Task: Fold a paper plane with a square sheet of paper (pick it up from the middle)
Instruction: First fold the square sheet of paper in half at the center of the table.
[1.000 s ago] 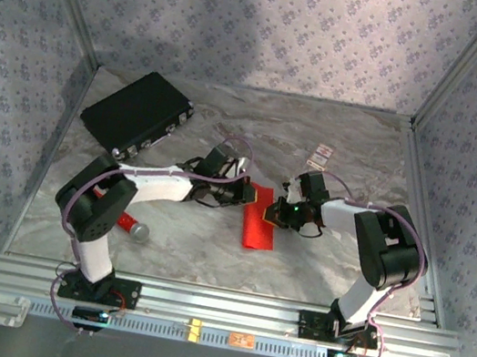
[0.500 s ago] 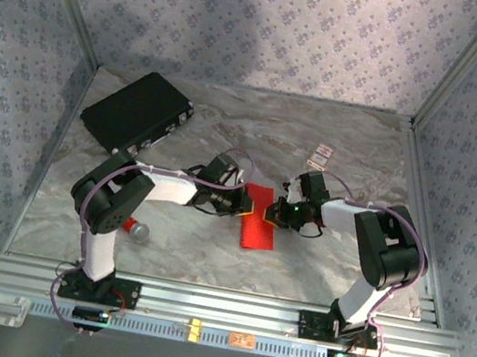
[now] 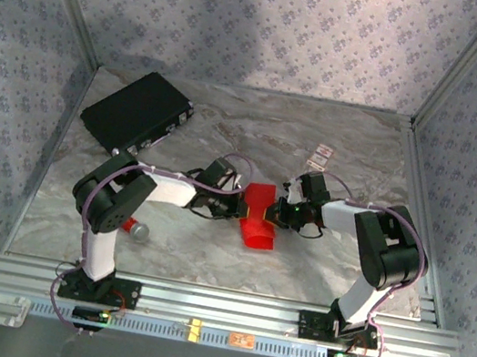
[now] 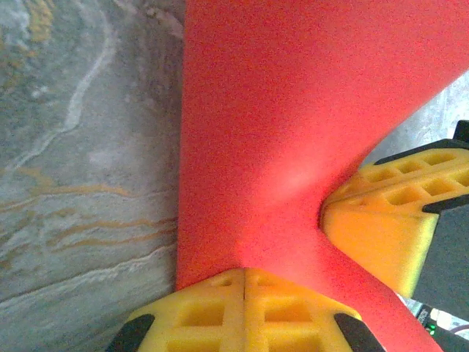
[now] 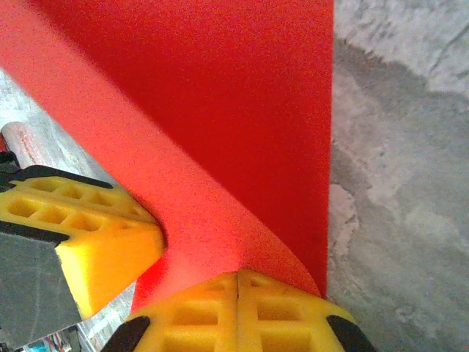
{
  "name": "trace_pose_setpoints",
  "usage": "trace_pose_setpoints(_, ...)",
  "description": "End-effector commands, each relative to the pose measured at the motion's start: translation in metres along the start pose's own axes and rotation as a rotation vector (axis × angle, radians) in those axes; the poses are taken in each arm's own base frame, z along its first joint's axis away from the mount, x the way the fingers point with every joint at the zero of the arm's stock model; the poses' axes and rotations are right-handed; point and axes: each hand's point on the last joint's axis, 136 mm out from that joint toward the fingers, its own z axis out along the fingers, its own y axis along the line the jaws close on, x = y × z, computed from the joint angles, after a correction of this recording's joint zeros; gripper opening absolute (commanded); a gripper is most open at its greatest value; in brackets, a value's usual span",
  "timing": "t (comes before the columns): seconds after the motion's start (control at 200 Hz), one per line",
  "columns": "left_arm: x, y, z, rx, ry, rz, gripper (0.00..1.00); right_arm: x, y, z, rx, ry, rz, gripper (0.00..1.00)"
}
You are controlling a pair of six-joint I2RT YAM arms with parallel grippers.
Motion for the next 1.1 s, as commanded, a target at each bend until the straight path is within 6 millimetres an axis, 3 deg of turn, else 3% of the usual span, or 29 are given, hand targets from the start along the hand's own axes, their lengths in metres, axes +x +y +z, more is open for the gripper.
trace_pose_setpoints(0.0, -0.016, -0.018, -0.015, 0.004, -0.028, 0.035, 0.00, 0.029, -0.049, 0.004, 0.177, 0.063, 0.096, 0.00)
trace_pose_setpoints(0.24, -0.031, -0.020, -0.004, 0.050, -0.011, 0.021, 0.00, 0.028, -0.049, 0.004, 0.175, 0.064, 0.096, 0.00)
trace_pose_setpoints(0.595, -0.029, 0.021, 0.014, -0.029, 0.025, -0.049, 0.00, 0.032, -0.050, 0.003, 0.176, 0.074, 0.093, 0.00)
trace_pose_setpoints(0.899, -0.049, -0.007, 0.001, -0.009, 0.009, 0.006, 0.00, 0.028, -0.049, -0.001, 0.172, 0.064, 0.090, 0.00)
trace_pose_setpoints(1.099, -0.057, 0.004, 0.008, -0.023, 0.027, -0.031, 0.00, 0.027, -0.050, -0.003, 0.176, 0.062, 0.090, 0.00)
